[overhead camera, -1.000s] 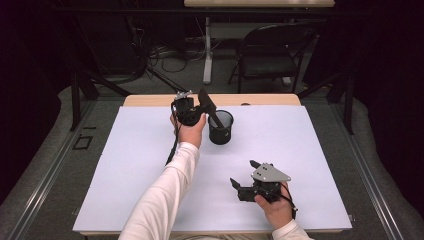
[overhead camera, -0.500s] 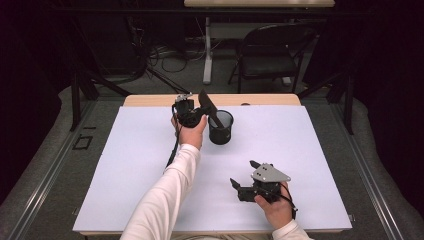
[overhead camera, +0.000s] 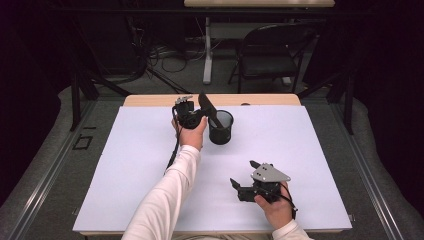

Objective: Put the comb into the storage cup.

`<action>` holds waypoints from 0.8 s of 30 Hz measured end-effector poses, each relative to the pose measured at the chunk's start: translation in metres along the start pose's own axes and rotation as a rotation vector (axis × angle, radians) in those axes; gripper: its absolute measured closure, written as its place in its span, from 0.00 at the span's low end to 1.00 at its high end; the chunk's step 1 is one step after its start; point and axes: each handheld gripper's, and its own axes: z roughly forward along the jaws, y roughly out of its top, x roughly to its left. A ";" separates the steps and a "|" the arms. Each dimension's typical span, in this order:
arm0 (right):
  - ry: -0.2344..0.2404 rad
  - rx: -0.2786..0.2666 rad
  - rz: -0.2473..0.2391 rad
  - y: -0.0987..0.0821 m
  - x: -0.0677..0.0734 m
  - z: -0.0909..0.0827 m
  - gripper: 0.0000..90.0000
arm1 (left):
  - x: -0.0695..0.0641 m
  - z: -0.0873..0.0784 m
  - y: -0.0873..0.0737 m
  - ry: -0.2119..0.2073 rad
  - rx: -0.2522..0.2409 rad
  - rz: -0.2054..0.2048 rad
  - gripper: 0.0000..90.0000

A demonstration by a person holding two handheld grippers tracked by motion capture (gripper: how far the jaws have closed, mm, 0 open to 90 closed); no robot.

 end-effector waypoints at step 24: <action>0.002 0.005 -0.003 0.000 0.001 0.001 0.16 | 0.011 -0.003 -0.001 0.015 0.004 -0.050 0.93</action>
